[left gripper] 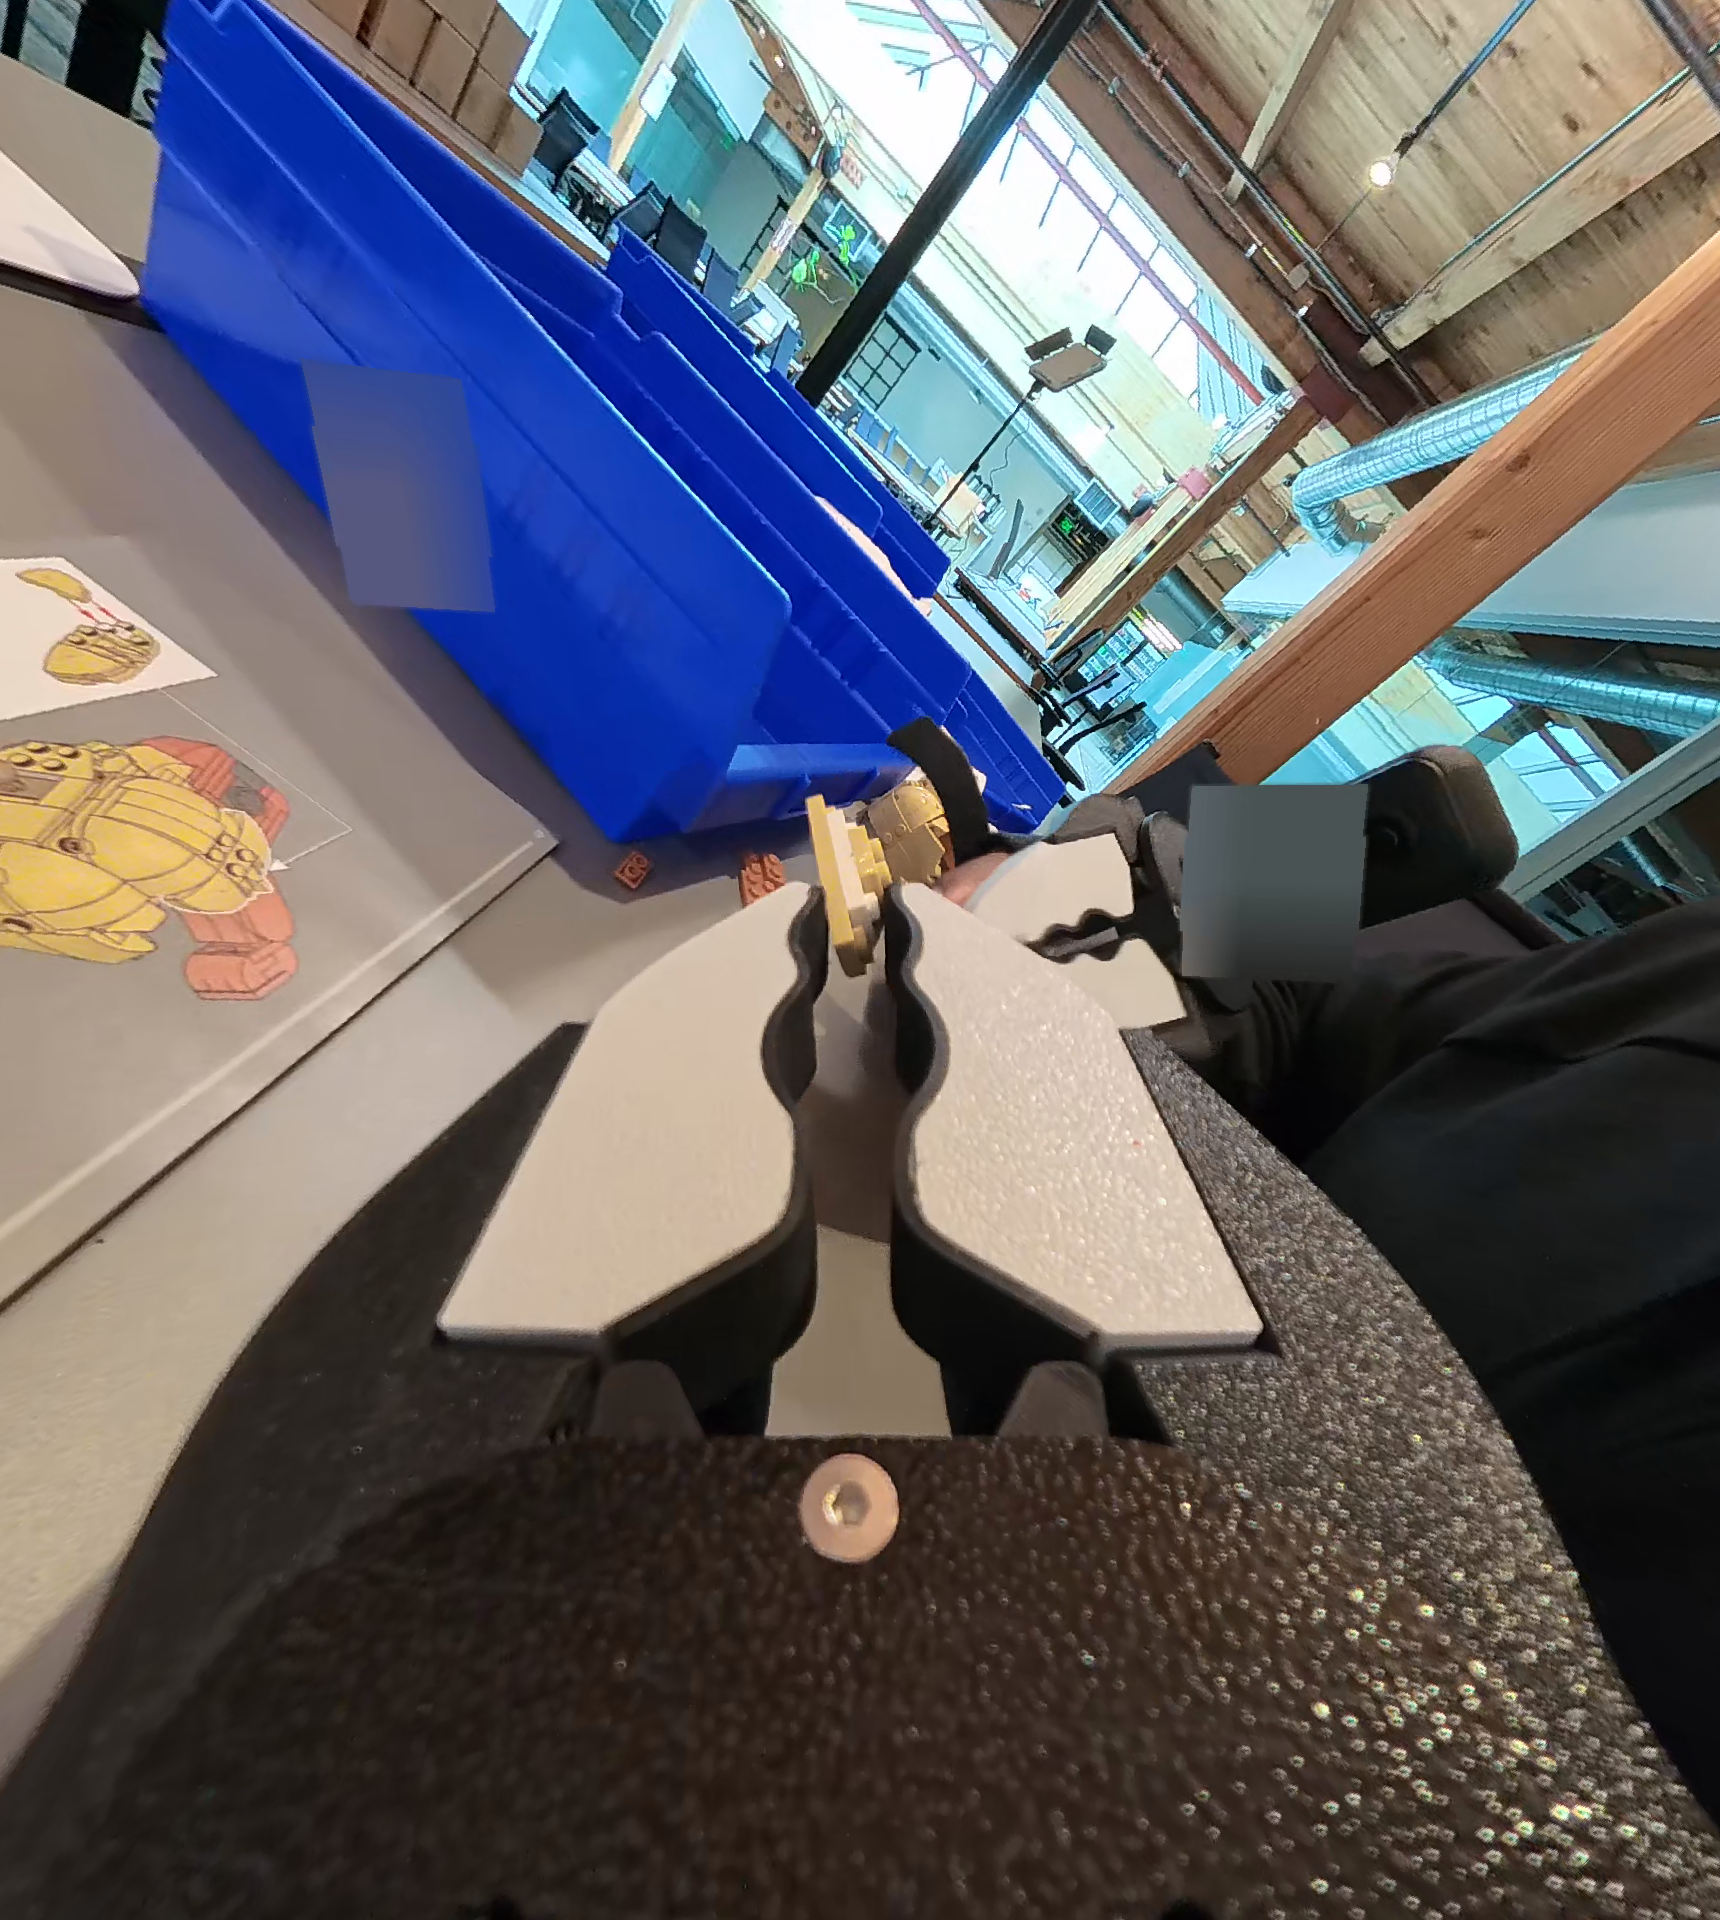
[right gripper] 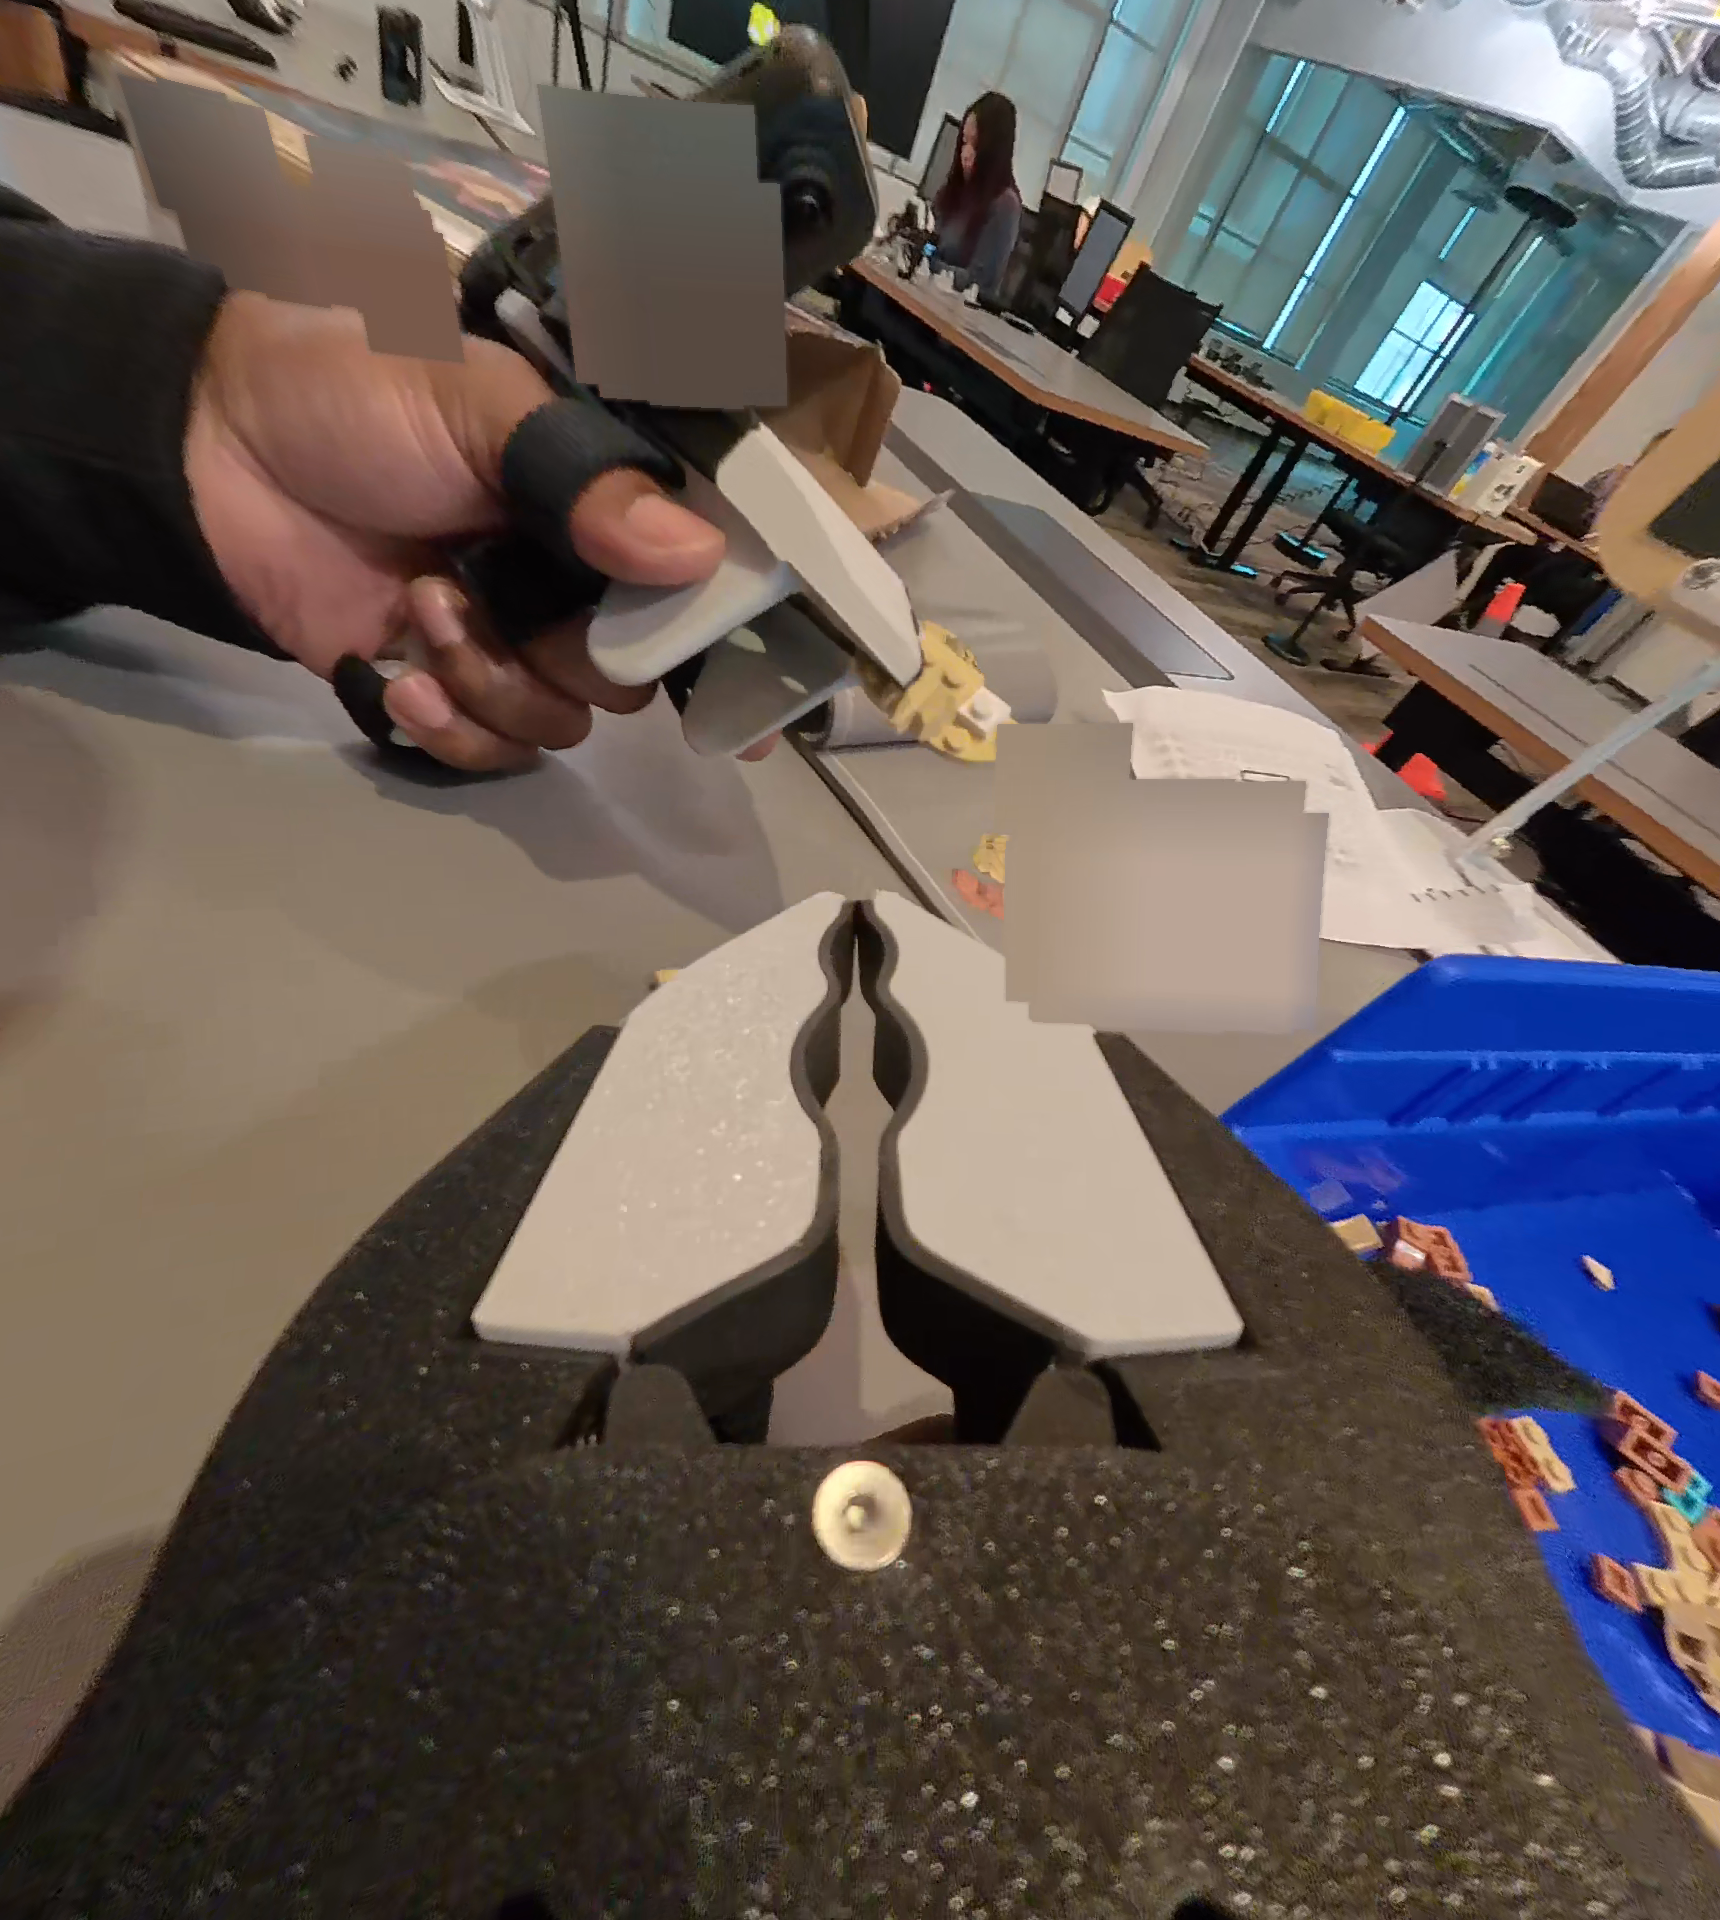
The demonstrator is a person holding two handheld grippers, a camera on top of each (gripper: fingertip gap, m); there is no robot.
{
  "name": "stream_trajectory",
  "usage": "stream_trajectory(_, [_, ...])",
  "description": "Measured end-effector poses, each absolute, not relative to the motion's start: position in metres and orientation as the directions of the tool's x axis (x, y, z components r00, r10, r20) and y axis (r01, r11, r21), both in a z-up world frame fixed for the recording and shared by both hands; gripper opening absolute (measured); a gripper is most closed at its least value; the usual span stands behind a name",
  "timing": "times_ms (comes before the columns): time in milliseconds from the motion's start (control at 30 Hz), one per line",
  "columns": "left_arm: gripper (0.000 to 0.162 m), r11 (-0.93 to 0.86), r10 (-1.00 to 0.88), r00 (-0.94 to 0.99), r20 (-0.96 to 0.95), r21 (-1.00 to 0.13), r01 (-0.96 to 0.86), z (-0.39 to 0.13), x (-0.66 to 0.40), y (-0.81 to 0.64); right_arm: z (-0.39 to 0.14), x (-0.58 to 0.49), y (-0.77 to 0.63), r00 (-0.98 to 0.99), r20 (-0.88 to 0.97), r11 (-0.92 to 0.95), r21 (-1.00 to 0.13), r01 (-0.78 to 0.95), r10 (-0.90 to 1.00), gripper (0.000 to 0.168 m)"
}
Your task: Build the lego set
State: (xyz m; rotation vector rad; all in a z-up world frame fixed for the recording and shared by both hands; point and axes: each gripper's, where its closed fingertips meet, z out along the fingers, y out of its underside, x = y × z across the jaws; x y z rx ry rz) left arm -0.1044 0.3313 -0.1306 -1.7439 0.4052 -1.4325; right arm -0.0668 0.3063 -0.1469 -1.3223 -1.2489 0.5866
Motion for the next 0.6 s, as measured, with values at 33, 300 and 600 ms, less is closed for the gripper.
stream_trajectory(33, [0.010,-0.612,-0.691,0.298,0.658,-0.753,0.244,-0.131,-0.104,0.331,-0.149,-0.066,0.309,0.311,0.353,0.246,-0.909,0.335,0.882,0.000])
stream_trajectory(300, [0.010,-0.619,-0.693,0.295,0.658,-0.753,0.224,-0.133,-0.101,0.330,-0.172,-0.055,0.316,0.308,0.424,0.236,-0.835,0.497,0.851,0.000])
stream_trajectory(600, [0.010,-0.628,-0.681,0.307,0.665,-0.746,0.221,-0.136,-0.102,0.331,-0.191,-0.048,0.317,0.232,0.390,0.187,-0.781,0.596,0.891,0.004])
